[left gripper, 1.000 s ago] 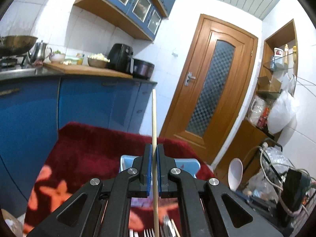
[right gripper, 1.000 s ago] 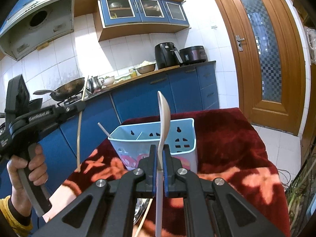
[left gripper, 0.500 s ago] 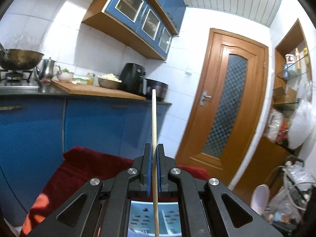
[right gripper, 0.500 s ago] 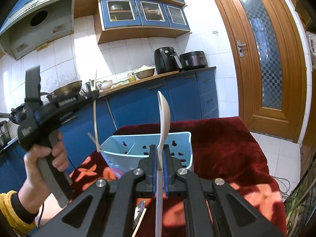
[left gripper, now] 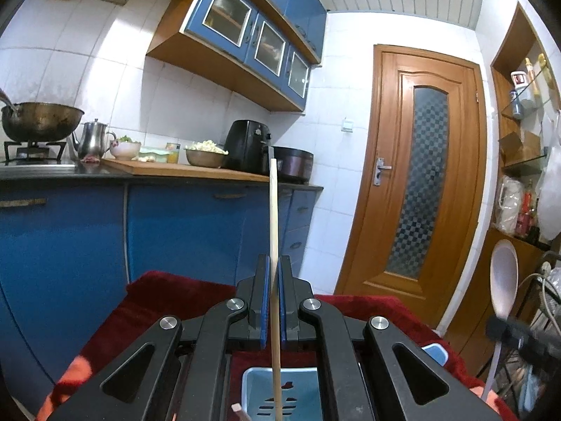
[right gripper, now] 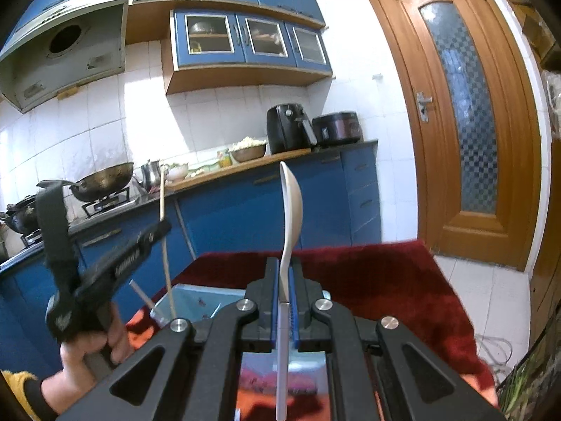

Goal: Organize utensils
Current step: 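Carry the wooden chopstick and white spoon over the blue holder with both tools, then lower the chopstick into the holder and open the left tool while the right tool releases the white spoon, then move both open tools back toward the remaining forks and knives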

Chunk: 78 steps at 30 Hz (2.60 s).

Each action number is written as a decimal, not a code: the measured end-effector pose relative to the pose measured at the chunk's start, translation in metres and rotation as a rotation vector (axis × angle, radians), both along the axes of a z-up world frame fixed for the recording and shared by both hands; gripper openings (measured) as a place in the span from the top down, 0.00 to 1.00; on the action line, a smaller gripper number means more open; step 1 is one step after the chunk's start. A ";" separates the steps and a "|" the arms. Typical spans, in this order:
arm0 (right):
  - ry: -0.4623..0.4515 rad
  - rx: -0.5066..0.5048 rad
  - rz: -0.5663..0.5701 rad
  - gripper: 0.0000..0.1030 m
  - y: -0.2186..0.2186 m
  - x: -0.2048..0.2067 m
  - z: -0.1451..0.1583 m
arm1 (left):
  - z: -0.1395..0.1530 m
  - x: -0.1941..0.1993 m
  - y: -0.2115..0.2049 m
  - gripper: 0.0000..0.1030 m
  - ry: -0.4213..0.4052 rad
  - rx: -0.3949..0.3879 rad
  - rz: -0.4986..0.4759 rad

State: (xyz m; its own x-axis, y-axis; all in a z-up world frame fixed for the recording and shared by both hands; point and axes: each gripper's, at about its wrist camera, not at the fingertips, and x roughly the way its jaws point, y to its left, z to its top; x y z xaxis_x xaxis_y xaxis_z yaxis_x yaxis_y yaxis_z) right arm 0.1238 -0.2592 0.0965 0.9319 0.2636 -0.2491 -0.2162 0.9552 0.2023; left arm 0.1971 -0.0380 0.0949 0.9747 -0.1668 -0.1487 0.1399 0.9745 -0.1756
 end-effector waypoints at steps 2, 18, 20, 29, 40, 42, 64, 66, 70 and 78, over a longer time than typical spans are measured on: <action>-0.031 -0.012 -0.015 0.93 0.003 0.007 0.001 | -0.004 0.002 0.000 0.96 0.007 -0.001 0.001; -0.051 -0.020 -0.034 0.93 0.012 0.048 -0.026 | -0.015 0.006 0.000 0.96 0.022 0.001 -0.019; -0.042 -0.028 -0.028 0.93 0.014 0.049 -0.028 | -0.016 0.007 -0.002 0.96 0.025 0.008 -0.028; 0.007 -0.036 0.009 0.82 0.016 0.046 -0.034 | -0.020 0.011 -0.008 0.94 0.093 0.031 -0.065; -0.015 0.024 0.004 0.69 0.011 0.018 -0.016 | -0.010 -0.009 -0.007 0.74 0.141 0.014 -0.104; -0.015 0.029 -0.001 0.69 0.010 0.010 -0.013 | -0.006 -0.016 -0.005 0.72 0.143 0.011 -0.109; 0.139 0.062 -0.003 0.65 0.013 -0.080 -0.020 | -0.002 -0.110 0.022 0.69 0.236 0.024 -0.126; 0.160 0.066 -0.009 0.64 0.012 -0.085 -0.027 | -0.006 -0.114 0.023 0.69 0.257 0.029 -0.126; 0.200 0.092 -0.012 0.63 0.009 -0.092 -0.040 | -0.017 -0.118 0.026 0.69 0.310 0.026 -0.127; 0.263 0.082 -0.032 0.62 0.006 -0.099 -0.058 | -0.036 -0.114 0.027 0.69 0.400 0.056 -0.118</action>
State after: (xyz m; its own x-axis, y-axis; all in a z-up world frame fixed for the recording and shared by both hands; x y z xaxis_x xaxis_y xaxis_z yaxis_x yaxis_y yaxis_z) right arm 0.0248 -0.2534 0.0384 0.8461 0.2643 -0.4628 -0.1159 0.9388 0.3243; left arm 0.0828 -0.0110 0.0589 0.8129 -0.2550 -0.5236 0.1830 0.9653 -0.1861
